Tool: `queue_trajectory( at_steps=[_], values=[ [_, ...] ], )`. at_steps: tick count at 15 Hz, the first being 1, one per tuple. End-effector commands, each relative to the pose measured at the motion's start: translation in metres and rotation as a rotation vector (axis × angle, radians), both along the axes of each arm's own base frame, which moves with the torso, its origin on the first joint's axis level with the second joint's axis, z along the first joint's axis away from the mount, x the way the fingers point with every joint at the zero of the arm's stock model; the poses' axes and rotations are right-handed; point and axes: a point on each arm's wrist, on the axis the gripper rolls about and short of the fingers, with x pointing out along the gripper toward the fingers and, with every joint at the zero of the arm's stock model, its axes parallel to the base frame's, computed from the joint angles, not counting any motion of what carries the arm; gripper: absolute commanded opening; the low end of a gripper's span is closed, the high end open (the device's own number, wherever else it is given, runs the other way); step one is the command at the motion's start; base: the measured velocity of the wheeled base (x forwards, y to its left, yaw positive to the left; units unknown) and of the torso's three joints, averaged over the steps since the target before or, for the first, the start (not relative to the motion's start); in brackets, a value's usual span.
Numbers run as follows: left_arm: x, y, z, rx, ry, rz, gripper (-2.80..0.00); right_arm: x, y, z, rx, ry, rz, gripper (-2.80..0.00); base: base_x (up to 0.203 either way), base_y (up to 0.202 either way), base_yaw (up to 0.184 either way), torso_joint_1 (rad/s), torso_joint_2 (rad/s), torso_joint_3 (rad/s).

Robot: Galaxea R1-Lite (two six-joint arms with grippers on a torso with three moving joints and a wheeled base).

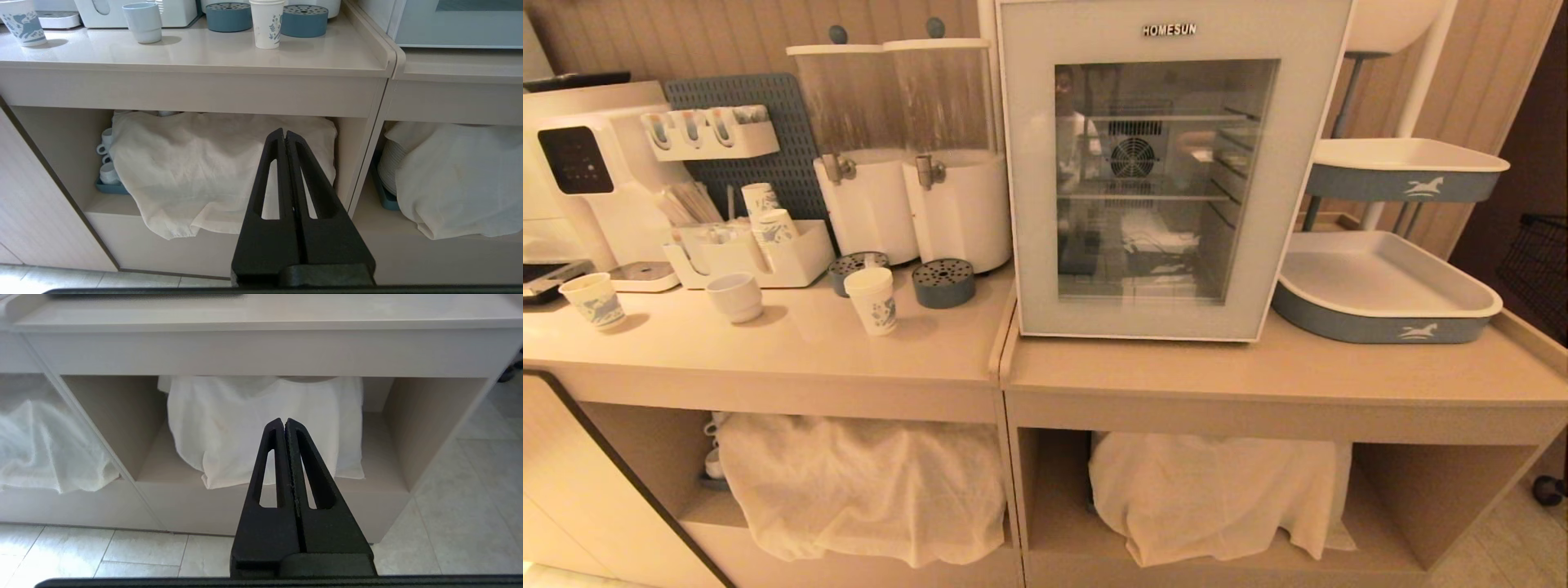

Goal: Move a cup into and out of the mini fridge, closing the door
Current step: Open the freezer door

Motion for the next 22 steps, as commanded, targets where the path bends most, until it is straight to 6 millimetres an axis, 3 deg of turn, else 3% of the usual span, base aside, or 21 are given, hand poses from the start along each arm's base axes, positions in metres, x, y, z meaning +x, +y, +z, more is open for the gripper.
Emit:
queue_trajectory(
  at_steps=[1,13,19,22],
  values=[
    [0.0015,0.0,-0.005,0.0,0.019,0.003,-2.8,0.0,0.0,-0.0003,0.0,0.003,0.0,-2.8,0.0,0.0,0.0,0.0,0.0,0.0],
    [0.0015,0.0,-0.0049,0.006,0.018,0.001,-2.8,0.0,0.0,-0.0001,0.0,0.001,0.001,-2.8,0.007,0.0,0.0,0.0,0.0,0.0],
    [0.0015,0.0,-0.0049,0.004,0.018,0.001,-2.8,0.0,0.0,-0.0001,0.0,0.001,0.001,-2.8,0.19,-0.011,-0.002,0.003,0.01,0.004],
    [0.0015,0.0,-0.005,0.003,0.019,0.001,-2.8,0.0,0.0,-0.0003,0.0,0.003,0.001,-2.8,0.196,-0.15,-0.004,0.004,0.0,0.001]
  ],
)
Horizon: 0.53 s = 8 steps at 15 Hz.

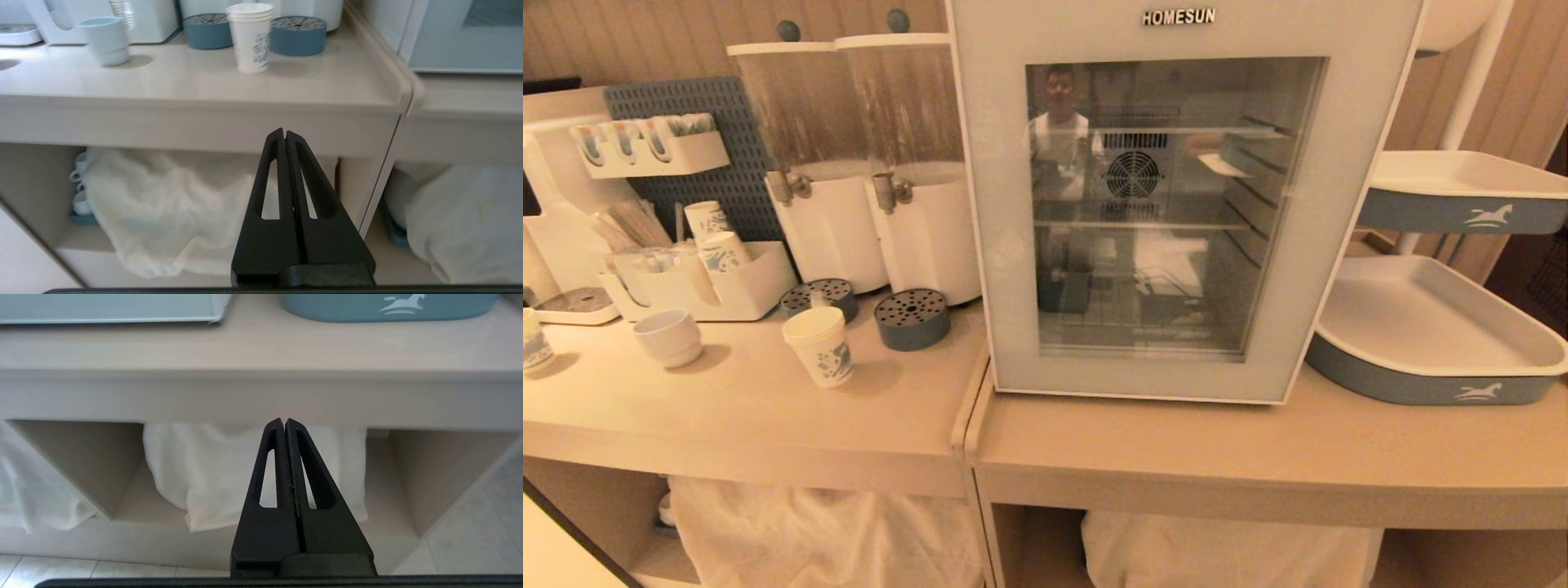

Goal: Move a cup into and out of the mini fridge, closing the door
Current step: Open the freezer door

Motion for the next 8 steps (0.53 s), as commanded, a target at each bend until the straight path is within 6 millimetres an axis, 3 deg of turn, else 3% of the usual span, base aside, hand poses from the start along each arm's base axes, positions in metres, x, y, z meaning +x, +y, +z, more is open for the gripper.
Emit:
queue_trajectory(
  at_steps=[1,8],
  values=[
    [0.0015,0.0001,-0.0051,-0.001,0.02,0.001,-2.8,0.0,0.0,-0.0001,0.0,0.001,0.0,-2.8,0.148,-0.151,0.0,0.002,0.01,0.004],
    [0.0017,0.0001,-0.0055,-0.007,0.021,0.001,-2.8,0.0,0.0001,0.0,0.0,0.0,0.0,-2.8,0.003,-0.006,0.001,0.0,0.0,0.001]
  ],
)
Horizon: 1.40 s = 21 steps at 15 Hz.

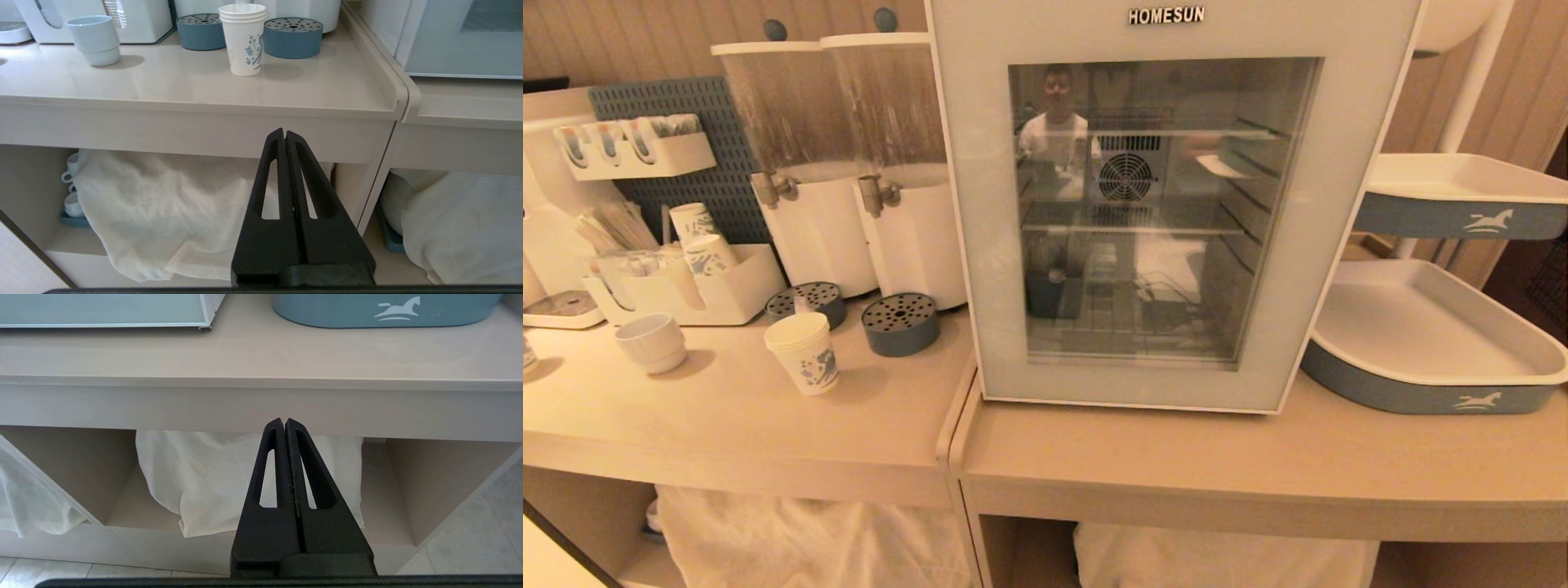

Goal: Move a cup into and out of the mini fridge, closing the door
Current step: Open the freezer door

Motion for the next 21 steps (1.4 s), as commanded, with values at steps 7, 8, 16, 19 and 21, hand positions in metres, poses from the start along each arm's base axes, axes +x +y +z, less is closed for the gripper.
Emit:
queue_trajectory(
  at_steps=[7,8,16,19,21],
  values=[
    [-0.005,0.0,0.016,0.031,-0.034,-0.004,-2.8,0.0,0.0,0.0,0.0,0.001,0.001,-2.8,0.0,0.0,0.0,0.0,0.0,0.0],
    [-0.013,0.0,0.039,0.03,-0.072,-0.008,-2.8,0.0,0.0,0.0,-0.001,0.001,-0.002,-2.8,0.0,0.0,0.0,0.0,0.0,0.0],
    [-0.016,0.006,0.138,-0.009,0.103,-0.385,-2.8,0.0,0.0,0.0,-0.001,0.002,-0.002,-2.8,0.0,0.0,0.0,0.0,0.0,0.0],
    [0.008,0.005,0.171,-0.008,0.204,-0.652,-2.8,0.0,0.0,0.0,-0.001,0.001,-0.001,-2.8,0.0,0.0,0.0,0.0,0.0,0.0],
    [0.013,0.003,0.188,-0.032,0.201,-0.673,-2.8,0.0,0.0,0.0,-0.001,0.003,-0.002,-2.8,0.0,0.0,0.0,0.0,0.0,0.0]
  ],
)
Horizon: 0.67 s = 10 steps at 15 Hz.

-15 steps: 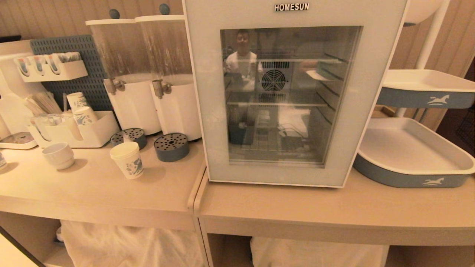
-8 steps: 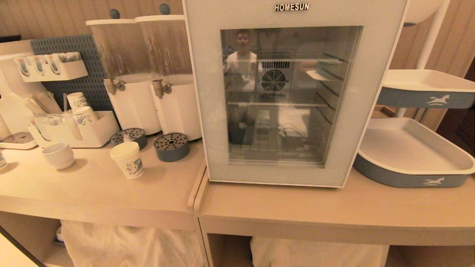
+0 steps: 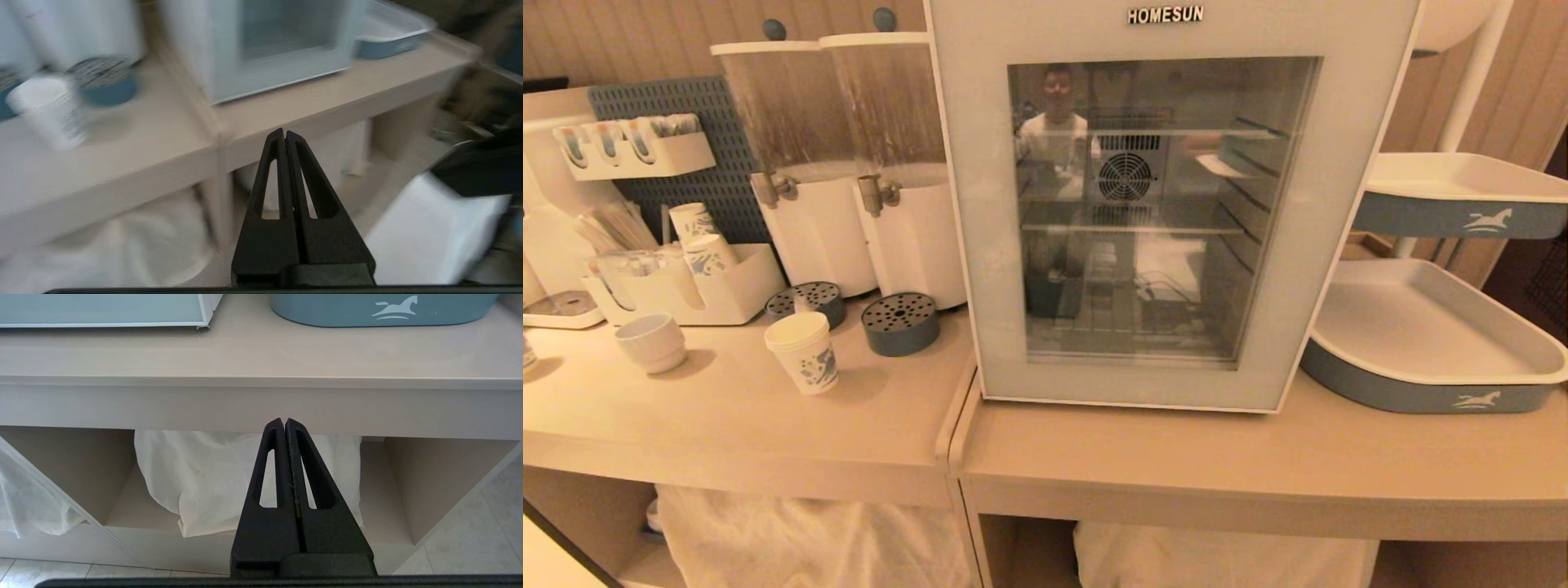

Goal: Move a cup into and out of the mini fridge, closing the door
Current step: Open the freezer door

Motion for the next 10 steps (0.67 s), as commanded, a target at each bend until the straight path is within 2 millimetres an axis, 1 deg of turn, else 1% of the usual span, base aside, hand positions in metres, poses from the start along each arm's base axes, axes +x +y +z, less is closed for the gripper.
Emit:
queue_trajectory(
  at_steps=[1,4,6,7,8,10],
  values=[
    [0.017,-0.009,0.018,0.015,0.04,-0.042,-2.8,0.0,0.0,0.0,0.0,0.0,-0.001,-2.8,0.0,0.0,0.0,0.0,0.0,0.0],
    [0.016,-0.009,0.055,-0.009,0.009,-0.063,-2.8,0.0,0.0,0.0,0.0,0.002,0.0,-2.8,0.0,0.0,0.0,0.0,0.0,0.0],
    [0.025,-0.015,0.072,-0.035,0.078,-0.08,-2.8,0.0,0.0,0.0,0.0,0.0,0.0,-2.8,0.0,0.0,0.0,0.0,0.0,0.0],
    [0.031,-0.019,0.078,-0.071,0.151,-0.073,-2.8,0.0,0.0,0.0,-0.002,0.002,0.001,-2.8,0.0,0.0,0.0,0.0,0.0,0.0],
    [0.04,-0.024,0.08,-0.09,0.235,-0.057,-2.8,0.0,0.0,0.0,-0.003,0.003,0.0,-2.8,0.0,0.0,0.0,0.0,0.0,0.0],
    [0.06,-0.037,0.078,-0.114,0.376,-0.021,-2.8,0.0,0.0,0.0,-0.003,0.003,0.0,-2.8,0.0,0.0,0.0,0.0,0.0,0.0]
  ],
)
